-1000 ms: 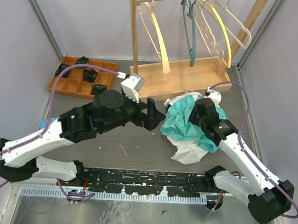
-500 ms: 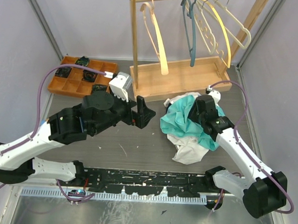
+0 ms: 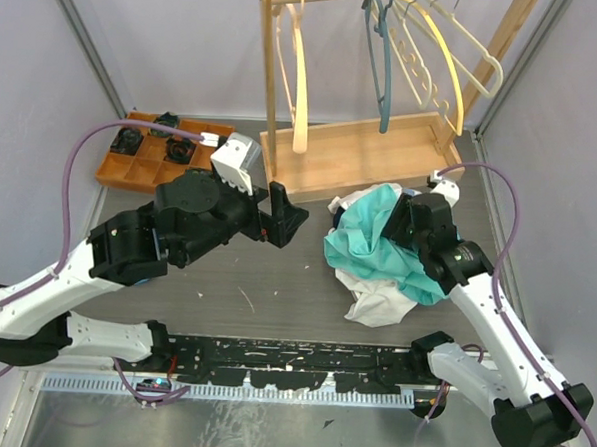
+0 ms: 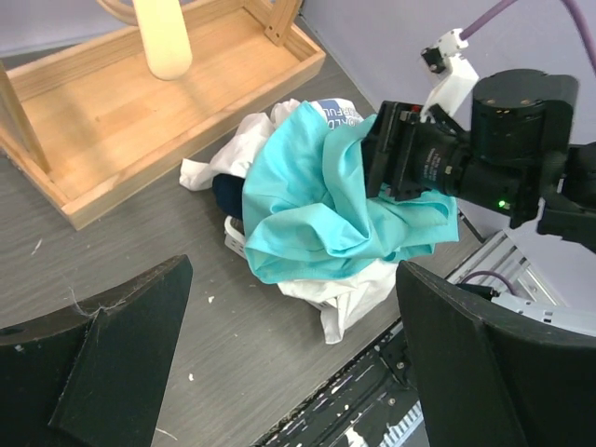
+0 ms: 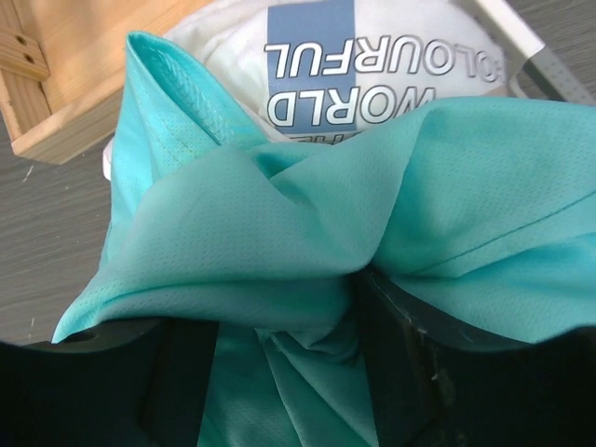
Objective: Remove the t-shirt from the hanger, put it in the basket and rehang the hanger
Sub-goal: Place the T-shirt in the bin, then reset both arms
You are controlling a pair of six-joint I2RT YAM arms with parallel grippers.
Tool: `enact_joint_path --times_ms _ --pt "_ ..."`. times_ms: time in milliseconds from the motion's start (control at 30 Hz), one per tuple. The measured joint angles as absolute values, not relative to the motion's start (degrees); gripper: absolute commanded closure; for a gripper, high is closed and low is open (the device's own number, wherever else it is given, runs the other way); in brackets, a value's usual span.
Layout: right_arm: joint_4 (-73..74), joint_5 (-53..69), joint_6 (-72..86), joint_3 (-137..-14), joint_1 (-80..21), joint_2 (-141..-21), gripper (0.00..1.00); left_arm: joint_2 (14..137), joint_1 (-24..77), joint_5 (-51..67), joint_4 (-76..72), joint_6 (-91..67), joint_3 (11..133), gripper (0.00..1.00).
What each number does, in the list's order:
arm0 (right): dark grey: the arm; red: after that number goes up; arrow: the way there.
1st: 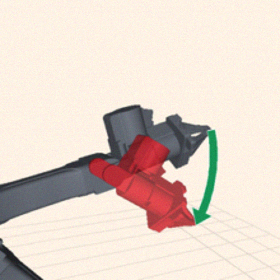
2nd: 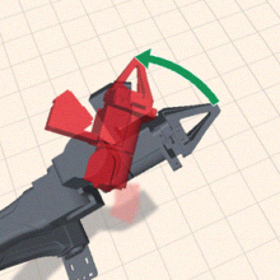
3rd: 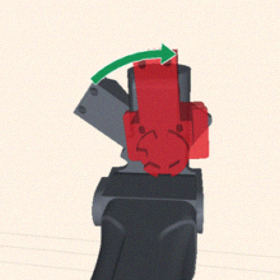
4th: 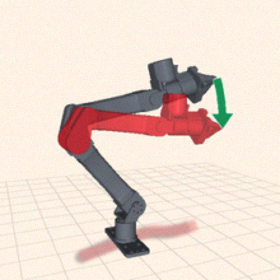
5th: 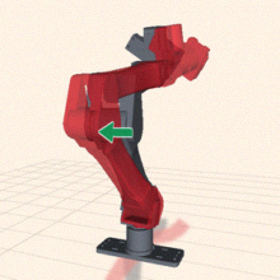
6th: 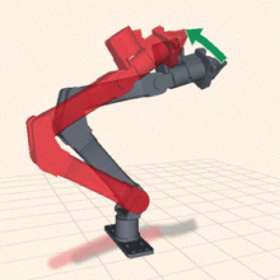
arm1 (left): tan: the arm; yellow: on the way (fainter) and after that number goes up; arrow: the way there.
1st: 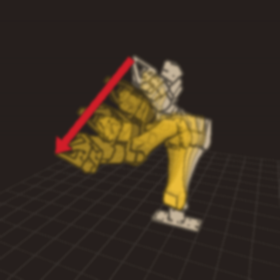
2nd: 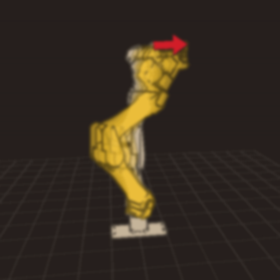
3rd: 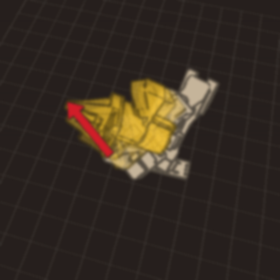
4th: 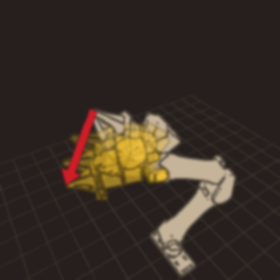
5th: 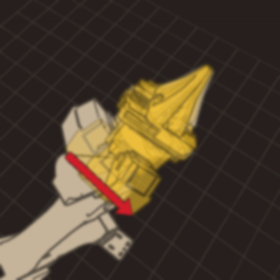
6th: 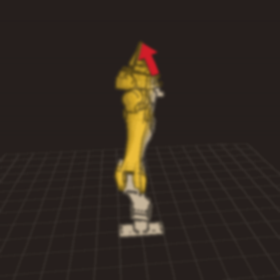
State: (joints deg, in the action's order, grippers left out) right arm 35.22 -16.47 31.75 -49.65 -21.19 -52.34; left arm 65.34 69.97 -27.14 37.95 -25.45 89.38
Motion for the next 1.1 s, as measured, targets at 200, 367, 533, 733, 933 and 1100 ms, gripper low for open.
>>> enact_joint_path --times_ms 200,367,533,733,933,1100 --pt "41.3 -18.3 30.2 -56.4 -21.1 -51.4 0.34 65.1 70.0 -28.1 39.0 -25.1 91.1 0.02" --pt "45.3 -18.7 29.2 -62.2 -21.1 -51.2 0.32 65.2 70.0 -28.7 40.9 -25.4 92.4 0.02" --pt "48.4 -17.3 28.5 -65.9 -21.1 -49.8 0.2 64.9 70.0 -29.5 41.8 -25.3 93.8 0.02" --pt "48.1 -11.2 27.2 -67.3 -21.1 -44.9 0.0 62.6 70.0 -30.6 41.8 -24.4 93.8 0.02" --pt "44.9 -5.4 27.0 -67.4 -21.1 -43.2 0.0 60.2 70.0 -31.2 41.2 -22.1 94.4 0.02" --pt "42.2 -2.3 26.5 -67.5 -21.1 -44.7 0.0 60.4 70.0 -31.5 41.2 -20.8 95.4 0.02"
